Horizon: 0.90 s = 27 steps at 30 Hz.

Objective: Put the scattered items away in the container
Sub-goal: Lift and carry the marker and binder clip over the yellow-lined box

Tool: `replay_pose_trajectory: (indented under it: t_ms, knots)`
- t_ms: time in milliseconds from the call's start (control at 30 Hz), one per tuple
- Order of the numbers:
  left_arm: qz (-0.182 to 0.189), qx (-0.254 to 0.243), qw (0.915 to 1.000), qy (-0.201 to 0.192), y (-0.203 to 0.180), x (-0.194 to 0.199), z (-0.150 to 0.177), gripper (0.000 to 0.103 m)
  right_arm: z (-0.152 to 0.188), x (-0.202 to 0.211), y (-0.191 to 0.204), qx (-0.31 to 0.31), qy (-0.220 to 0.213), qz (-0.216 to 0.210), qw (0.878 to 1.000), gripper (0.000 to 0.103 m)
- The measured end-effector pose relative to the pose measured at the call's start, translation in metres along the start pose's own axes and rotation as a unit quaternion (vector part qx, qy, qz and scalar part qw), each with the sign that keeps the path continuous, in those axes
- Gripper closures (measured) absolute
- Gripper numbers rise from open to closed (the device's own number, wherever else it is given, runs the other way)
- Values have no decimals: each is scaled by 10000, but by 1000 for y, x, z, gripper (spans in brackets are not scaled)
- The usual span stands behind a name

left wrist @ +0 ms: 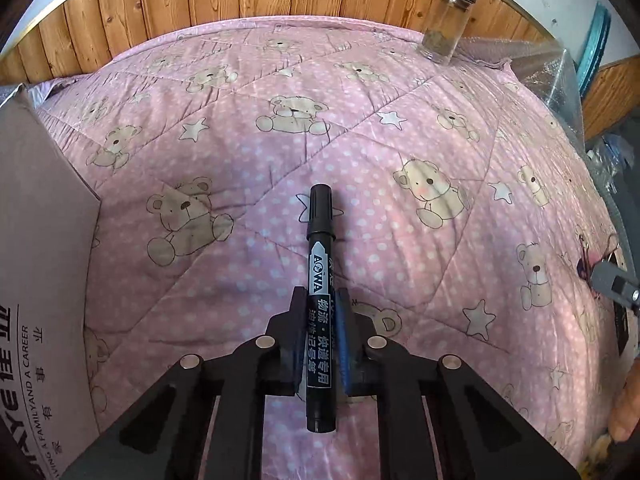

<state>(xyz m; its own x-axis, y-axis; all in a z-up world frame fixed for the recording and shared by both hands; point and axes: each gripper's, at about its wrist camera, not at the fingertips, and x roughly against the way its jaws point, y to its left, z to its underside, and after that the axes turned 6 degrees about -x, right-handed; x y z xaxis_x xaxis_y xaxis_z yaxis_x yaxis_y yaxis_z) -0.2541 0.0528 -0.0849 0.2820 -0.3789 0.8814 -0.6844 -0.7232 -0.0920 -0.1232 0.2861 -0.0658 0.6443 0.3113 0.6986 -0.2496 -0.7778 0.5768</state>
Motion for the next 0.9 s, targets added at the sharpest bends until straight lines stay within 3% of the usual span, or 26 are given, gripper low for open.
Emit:
replay_pose_trajectory:
  t_ms: [233, 567, 900]
  knots:
    - [218, 77, 9997, -31, -11, 37, 23, 89, 29, -5, 13, 44, 198, 29, 9998, 65]
    - [515, -2, 9985, -181, -37, 76, 50, 89, 58, 30, 43, 219, 8, 127, 9997, 65]
    - [669, -110, 9959, -592, -48, 125, 73, 89, 100, 58, 69, 376, -15, 264, 9989, 65]
